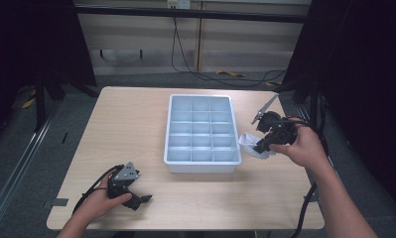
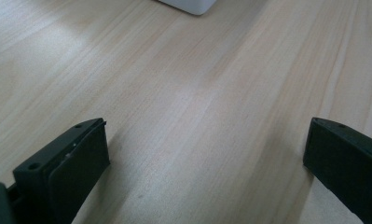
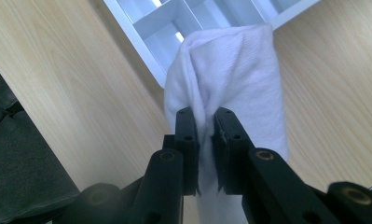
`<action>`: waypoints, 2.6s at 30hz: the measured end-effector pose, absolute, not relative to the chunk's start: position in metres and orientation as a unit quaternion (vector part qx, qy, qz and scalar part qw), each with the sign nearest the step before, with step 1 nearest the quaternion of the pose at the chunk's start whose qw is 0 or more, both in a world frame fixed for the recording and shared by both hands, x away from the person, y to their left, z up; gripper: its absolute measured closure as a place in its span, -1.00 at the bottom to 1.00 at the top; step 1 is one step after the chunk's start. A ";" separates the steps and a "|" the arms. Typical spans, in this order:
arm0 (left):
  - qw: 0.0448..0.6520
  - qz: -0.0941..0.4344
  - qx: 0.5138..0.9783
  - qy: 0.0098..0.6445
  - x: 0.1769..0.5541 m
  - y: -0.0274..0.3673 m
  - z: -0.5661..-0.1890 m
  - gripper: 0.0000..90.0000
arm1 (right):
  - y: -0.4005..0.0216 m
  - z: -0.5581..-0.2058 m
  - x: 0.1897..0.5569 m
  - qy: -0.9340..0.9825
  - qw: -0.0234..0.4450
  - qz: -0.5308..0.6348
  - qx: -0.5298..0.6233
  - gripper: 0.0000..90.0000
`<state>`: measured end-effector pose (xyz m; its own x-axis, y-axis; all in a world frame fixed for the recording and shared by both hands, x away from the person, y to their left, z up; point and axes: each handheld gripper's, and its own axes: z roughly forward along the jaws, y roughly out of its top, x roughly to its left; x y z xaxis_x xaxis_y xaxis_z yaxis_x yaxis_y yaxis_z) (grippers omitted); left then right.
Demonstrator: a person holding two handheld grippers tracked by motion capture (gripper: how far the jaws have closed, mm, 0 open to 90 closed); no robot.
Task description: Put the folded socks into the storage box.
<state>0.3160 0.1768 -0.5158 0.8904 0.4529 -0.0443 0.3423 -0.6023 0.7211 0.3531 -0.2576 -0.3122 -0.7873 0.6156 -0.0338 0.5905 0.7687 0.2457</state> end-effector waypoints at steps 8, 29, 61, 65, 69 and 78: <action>0.387 0.072 0.892 0.222 0.316 0.177 -0.516 -1.00 | -0.237 -0.317 0.361 0.947 0.053 0.106 0.300 0.79; 0.386 0.073 0.893 0.221 0.316 0.177 -0.516 -1.00 | -0.198 -0.335 0.379 0.956 0.050 0.101 0.269 0.78; 0.387 0.071 0.893 0.220 0.315 0.177 -0.516 -1.00 | -0.178 -0.371 0.390 0.961 0.016 0.086 0.261 0.79; 0.387 0.071 0.893 0.220 0.315 0.177 -0.516 -1.00 | -0.179 -0.372 0.390 0.960 0.011 0.096 0.264 0.78; 0.387 0.071 0.893 0.220 0.315 0.177 -0.516 -1.00 | -0.179 -0.367 0.389 0.960 0.012 0.100 0.263 0.79; 0.386 0.071 0.893 0.220 0.315 0.177 -0.516 -1.00 | -0.177 -0.364 0.386 0.959 0.017 0.101 0.264 0.78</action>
